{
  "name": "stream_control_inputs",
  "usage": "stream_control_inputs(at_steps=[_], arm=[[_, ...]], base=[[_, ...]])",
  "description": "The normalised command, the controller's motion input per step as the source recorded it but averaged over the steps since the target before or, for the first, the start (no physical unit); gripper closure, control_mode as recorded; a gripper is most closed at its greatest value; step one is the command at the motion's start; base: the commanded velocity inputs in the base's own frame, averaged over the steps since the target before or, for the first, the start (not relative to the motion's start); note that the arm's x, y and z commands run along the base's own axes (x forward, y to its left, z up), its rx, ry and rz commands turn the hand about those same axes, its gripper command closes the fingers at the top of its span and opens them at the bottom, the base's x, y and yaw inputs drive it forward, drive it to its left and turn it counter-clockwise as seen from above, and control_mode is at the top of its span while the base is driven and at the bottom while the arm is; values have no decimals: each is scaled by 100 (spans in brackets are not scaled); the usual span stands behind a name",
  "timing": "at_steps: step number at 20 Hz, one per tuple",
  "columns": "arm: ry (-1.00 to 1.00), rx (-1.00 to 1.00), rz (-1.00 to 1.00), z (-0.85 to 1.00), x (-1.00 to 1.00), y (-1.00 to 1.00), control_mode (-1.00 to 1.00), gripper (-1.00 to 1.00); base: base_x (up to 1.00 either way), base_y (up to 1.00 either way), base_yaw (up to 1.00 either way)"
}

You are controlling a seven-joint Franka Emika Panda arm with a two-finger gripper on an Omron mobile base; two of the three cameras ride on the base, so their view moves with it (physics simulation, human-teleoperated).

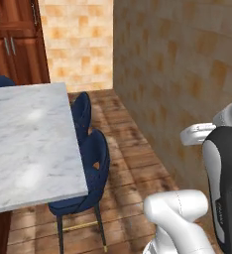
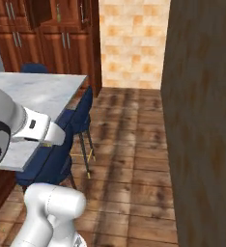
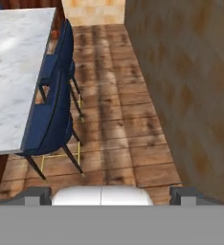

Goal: Retrieve the bottle and the shaker from the cabinet and place them next to the mixing bowl on the counter. Then add garlic from the fridge to the mixing bowl.

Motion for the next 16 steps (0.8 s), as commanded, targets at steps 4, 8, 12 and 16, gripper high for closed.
stream_control_inputs(at_steps=[4, 8, 12, 16], arm=[[0, 0, 0, 0, 0, 0, 100, -100], [0, 0, 0, 0, 0, 0, 100, -100], [0, 0, 0, 0, 0, 0, 100, -100], [0, 0, 0, 0, 0, 0, 100, -100]], base=[[100, -100, 13], [100, -89, 15], [100, -21, 11], [100, 0, 11]])
